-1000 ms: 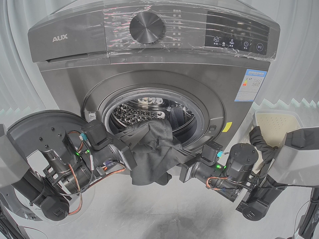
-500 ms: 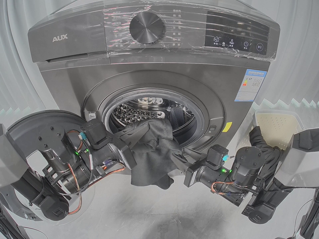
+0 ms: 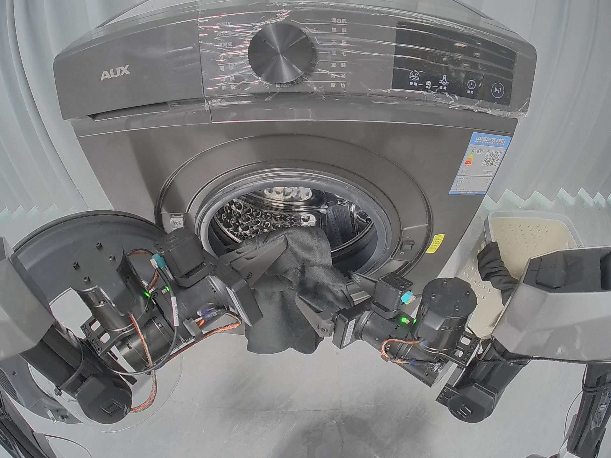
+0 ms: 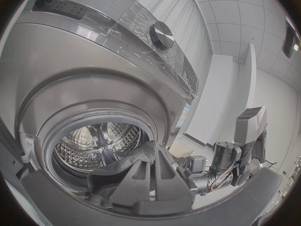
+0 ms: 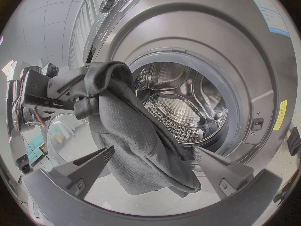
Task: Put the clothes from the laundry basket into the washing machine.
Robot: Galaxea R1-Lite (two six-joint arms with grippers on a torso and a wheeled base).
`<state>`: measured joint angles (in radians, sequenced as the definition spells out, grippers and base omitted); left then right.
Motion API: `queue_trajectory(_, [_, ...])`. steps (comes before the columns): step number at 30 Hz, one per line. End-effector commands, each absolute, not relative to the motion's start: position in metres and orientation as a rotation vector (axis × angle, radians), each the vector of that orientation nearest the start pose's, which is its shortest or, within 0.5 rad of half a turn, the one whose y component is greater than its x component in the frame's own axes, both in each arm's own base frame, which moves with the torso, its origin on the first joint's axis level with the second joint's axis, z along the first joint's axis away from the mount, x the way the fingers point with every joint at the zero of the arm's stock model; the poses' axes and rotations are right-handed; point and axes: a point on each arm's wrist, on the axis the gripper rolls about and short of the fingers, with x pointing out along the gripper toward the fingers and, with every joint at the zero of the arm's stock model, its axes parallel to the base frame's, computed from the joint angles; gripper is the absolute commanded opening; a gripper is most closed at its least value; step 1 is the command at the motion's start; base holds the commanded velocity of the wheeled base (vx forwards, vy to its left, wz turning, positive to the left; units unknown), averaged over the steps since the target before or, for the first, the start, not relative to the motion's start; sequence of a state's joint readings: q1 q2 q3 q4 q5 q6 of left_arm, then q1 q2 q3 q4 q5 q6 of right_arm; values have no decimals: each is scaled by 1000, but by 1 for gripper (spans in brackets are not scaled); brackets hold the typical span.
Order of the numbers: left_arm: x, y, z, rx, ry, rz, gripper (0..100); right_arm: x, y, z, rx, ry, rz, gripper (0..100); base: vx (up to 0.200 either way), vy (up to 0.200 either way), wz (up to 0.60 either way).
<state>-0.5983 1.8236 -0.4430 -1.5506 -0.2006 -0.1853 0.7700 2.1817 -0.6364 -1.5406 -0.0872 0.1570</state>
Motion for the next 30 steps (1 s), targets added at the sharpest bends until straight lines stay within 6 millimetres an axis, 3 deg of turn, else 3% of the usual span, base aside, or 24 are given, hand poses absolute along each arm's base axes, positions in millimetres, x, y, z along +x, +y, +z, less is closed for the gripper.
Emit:
queue_trajectory(1, [231, -163, 150, -209, -95, -811, 0, 260, 247, 67, 146, 63, 673, 100, 0, 0, 0])
queue_trajectory(3, [231, -163, 150, -211, -93, -811, 0, 260, 247, 69, 147, 60, 674, 100, 0, 0, 0])
queue_trajectory(4, [231, -163, 150, -211, -93, -811, 0, 259, 247, 70, 150, 58, 675, 0, 0, 0, 0])
queue_trajectory(14, [231, -163, 149, -210, -90, -809, 0, 255, 250, 73, 154, 50, 691, 0, 0, 0, 0])
queue_trajectory(18, [233, -162, 149, -210, -92, -805, 0, 246, 252, 85, 172, 31, 709, 0, 0, 0, 0])
queue_trajectory(26, [234, -159, 151, -213, -98, -796, 0, 221, 224, 101, 169, 45, 696, 0, 0, 0, 0])
queue_trajectory(27, [234, -159, 151, -213, -100, -795, 100, 219, 221, 101, 165, 51, 692, 0, 0, 0, 0])
queue_trajectory(30, [234, -159, 152, -216, -100, -795, 100, 216, 216, 104, 168, 50, 688, 0, 0, 0, 0])
